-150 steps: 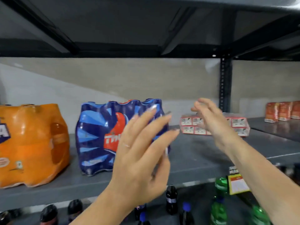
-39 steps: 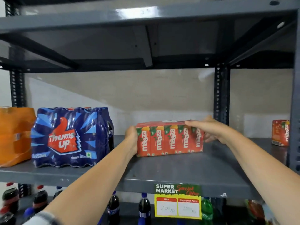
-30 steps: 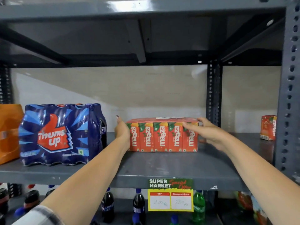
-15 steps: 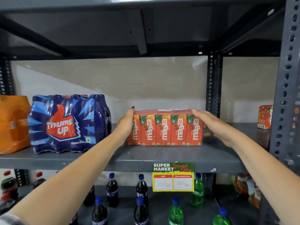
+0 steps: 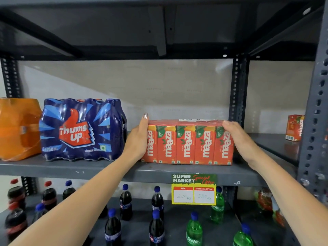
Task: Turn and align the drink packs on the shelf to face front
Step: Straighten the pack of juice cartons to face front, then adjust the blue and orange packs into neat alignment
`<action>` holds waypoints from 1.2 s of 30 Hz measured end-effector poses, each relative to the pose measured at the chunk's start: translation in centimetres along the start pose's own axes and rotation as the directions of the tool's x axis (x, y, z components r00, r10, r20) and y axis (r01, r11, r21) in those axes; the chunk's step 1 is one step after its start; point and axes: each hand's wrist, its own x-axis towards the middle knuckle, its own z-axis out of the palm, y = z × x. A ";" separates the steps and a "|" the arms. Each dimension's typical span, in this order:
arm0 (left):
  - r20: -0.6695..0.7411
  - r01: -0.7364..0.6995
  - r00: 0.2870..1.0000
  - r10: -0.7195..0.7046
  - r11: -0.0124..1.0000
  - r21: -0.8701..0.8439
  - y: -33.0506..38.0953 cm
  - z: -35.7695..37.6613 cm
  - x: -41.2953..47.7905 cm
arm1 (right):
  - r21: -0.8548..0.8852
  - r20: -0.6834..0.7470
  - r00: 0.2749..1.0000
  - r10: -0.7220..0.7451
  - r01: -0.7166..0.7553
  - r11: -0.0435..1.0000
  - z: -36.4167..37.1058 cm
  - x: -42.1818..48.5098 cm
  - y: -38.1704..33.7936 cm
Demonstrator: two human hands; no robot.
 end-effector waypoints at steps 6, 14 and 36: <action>-0.007 0.030 1.000 -0.030 0.999 0.024 0.7 0.0 -0.6 | -0.013 -0.016 1.000 0.022 -0.022 1.000 0.2 -0.7 -0.4; -0.058 -0.287 0.954 0.295 0.951 0.114 2.1 -4.6 -8.8 | -0.227 -0.562 0.731 -0.388 0.315 0.922 2.1 -2.4 -3.7; -0.022 -0.148 0.987 0.159 0.955 0.255 -6.1 -25.9 0.3 | -0.310 -0.165 0.984 -0.067 0.012 0.951 29.4 -3.3 -8.7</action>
